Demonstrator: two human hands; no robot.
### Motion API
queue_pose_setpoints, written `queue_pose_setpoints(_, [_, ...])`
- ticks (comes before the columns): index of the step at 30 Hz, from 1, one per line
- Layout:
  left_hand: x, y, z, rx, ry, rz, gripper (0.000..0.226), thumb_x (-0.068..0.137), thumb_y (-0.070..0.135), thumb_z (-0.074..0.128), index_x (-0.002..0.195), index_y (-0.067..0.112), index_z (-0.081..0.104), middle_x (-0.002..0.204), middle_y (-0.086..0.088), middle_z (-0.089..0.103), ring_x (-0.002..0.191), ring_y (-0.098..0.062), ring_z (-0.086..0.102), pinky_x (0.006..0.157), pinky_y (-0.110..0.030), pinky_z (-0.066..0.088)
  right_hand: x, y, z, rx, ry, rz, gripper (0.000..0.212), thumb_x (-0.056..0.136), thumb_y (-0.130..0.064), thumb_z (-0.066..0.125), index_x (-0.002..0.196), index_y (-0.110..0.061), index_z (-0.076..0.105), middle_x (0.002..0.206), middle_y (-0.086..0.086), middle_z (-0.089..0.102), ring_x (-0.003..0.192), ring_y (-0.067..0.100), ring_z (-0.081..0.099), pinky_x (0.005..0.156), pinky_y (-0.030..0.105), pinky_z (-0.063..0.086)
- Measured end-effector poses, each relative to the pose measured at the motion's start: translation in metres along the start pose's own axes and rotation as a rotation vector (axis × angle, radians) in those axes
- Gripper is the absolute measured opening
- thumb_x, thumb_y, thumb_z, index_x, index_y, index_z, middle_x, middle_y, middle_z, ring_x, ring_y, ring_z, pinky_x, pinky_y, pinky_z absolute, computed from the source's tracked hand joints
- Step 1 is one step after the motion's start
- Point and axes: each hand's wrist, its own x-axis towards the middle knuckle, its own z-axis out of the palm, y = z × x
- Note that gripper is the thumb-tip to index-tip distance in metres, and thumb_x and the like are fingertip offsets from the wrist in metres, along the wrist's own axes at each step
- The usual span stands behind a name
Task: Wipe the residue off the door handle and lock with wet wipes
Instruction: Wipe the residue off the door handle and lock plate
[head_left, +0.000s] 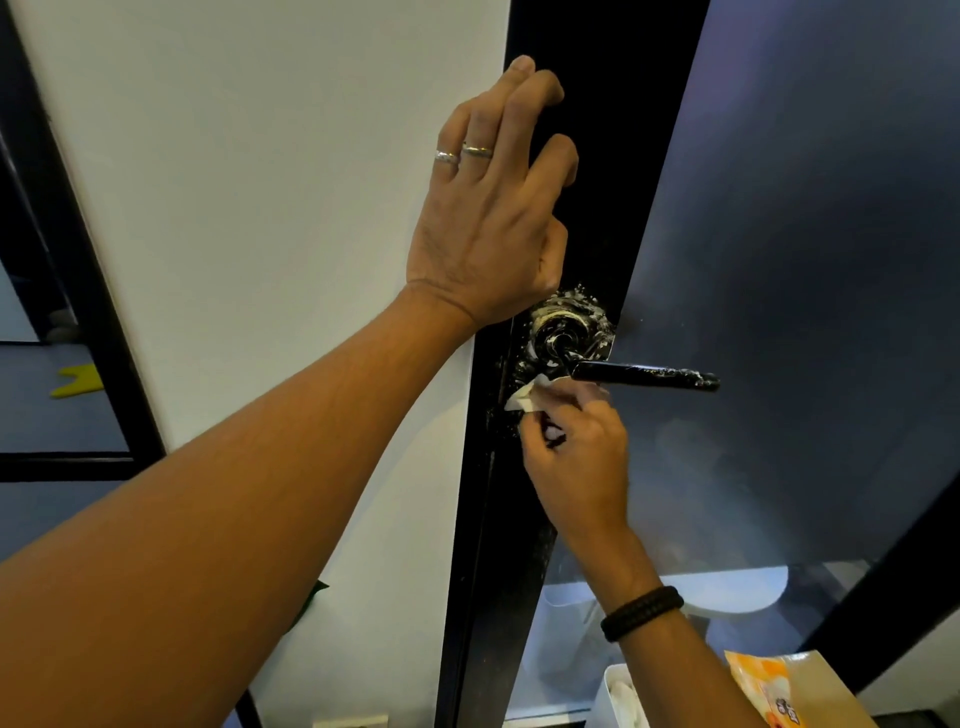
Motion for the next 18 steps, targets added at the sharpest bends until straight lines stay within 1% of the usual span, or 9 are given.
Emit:
queue_pose_setpoints(2, [0.0, 0.0, 0.0, -0.002, 0.008, -0.004, 0.036, 0.078, 0.024, 0.06, 0.111, 0.014, 0.07, 0.146, -0.019, 0.06, 0.145, -0.041, 0.048, 0.118, -0.049, 0.04, 0.002, -0.005, 0.0, -0.105, -0.035, -0.068, 0.02, 0.09, -0.013, 0.077, 0.109, -0.008, 0.082, 0.109, 0.004, 0.073, 0.104, 0.021, 0.063, 0.083, 0.033, 0.058])
queue_pose_setpoints(5, [0.001, 0.0, -0.001, -0.005, 0.006, 0.001, 0.035, 0.078, 0.024, 0.06, 0.11, 0.013, 0.071, 0.146, -0.02, 0.06, 0.145, -0.042, 0.049, 0.118, -0.05, 0.041, 0.011, -0.007, -0.007, -0.227, -0.134, -0.189, 0.012, 0.09, -0.017, 0.076, 0.098, -0.015, 0.084, 0.104, 0.0, 0.073, 0.096, 0.02, 0.064, 0.076, 0.031, 0.054])
queue_pose_setpoints(7, [0.001, 0.0, -0.001, -0.004, 0.004, 0.004, 0.035, 0.077, 0.024, 0.06, 0.108, 0.014, 0.071, 0.146, -0.02, 0.06, 0.145, -0.042, 0.049, 0.117, -0.05, 0.041, 0.015, -0.001, -0.014, -0.193, -0.186, -0.194, 0.014, 0.092, -0.02, 0.074, 0.1, -0.019, 0.084, 0.104, -0.005, 0.075, 0.094, 0.015, 0.065, 0.077, 0.028, 0.055])
queue_pose_setpoints(9, [0.001, 0.0, -0.001, -0.001, -0.002, 0.001, 0.034, 0.077, 0.024, 0.059, 0.108, 0.014, 0.07, 0.146, -0.019, 0.06, 0.145, -0.041, 0.048, 0.118, -0.049, 0.04, 0.02, 0.007, -0.021, 0.0, -0.156, 0.021, 0.016, 0.093, -0.02, 0.074, 0.105, -0.023, 0.083, 0.101, -0.009, 0.078, 0.09, 0.008, 0.07, 0.079, 0.027, 0.06])
queue_pose_setpoints(11, [0.0, 0.0, -0.001, -0.002, -0.004, -0.004, 0.035, 0.078, 0.024, 0.059, 0.109, 0.014, 0.07, 0.147, -0.019, 0.06, 0.145, -0.042, 0.048, 0.118, -0.049, 0.04, 0.023, 0.014, -0.026, 0.167, -0.071, 0.281, 0.011, 0.094, -0.022, 0.075, 0.101, -0.023, 0.083, 0.092, -0.011, 0.076, 0.082, 0.003, 0.071, 0.078, 0.031, 0.062])
queue_pose_setpoints(13, [0.0, 0.0, -0.001, 0.0, 0.004, -0.005, 0.036, 0.078, 0.025, 0.059, 0.111, 0.014, 0.071, 0.146, -0.02, 0.06, 0.144, -0.043, 0.05, 0.117, -0.05, 0.041, 0.021, 0.015, -0.026, 0.213, -0.041, 0.342, 0.009, 0.095, -0.023, 0.076, 0.1, -0.023, 0.083, 0.092, -0.011, 0.075, 0.084, 0.002, 0.071, 0.08, 0.03, 0.061])
queue_pose_setpoints(16, [0.0, 0.001, -0.003, -0.013, 0.003, -0.001, 0.036, 0.078, 0.024, 0.06, 0.11, 0.013, 0.072, 0.144, -0.02, 0.061, 0.144, -0.043, 0.051, 0.117, -0.049, 0.04, 0.016, 0.008, -0.021, 0.127, -0.14, 0.137, 0.018, 0.096, -0.017, 0.072, 0.109, -0.022, 0.083, 0.109, -0.008, 0.077, 0.108, 0.002, 0.066, 0.093, 0.01, 0.051])
queue_pose_setpoints(17, [0.0, 0.001, -0.003, -0.015, 0.004, 0.001, 0.035, 0.077, 0.024, 0.06, 0.109, 0.013, 0.072, 0.144, -0.02, 0.062, 0.144, -0.043, 0.051, 0.117, -0.049, 0.04, 0.017, 0.005, -0.02, 0.07, -0.184, 0.063, 0.02, 0.096, -0.015, 0.071, 0.111, -0.021, 0.083, 0.112, -0.006, 0.077, 0.11, 0.006, 0.065, 0.094, 0.009, 0.049])
queue_pose_setpoints(18, [0.0, 0.001, -0.003, -0.013, 0.005, 0.002, 0.035, 0.077, 0.024, 0.061, 0.108, 0.013, 0.072, 0.144, -0.02, 0.062, 0.143, -0.043, 0.051, 0.116, -0.049, 0.04, 0.019, 0.004, -0.02, 0.037, -0.214, 0.016, 0.02, 0.096, -0.015, 0.071, 0.112, -0.019, 0.082, 0.113, -0.006, 0.077, 0.109, 0.01, 0.067, 0.094, 0.013, 0.051])
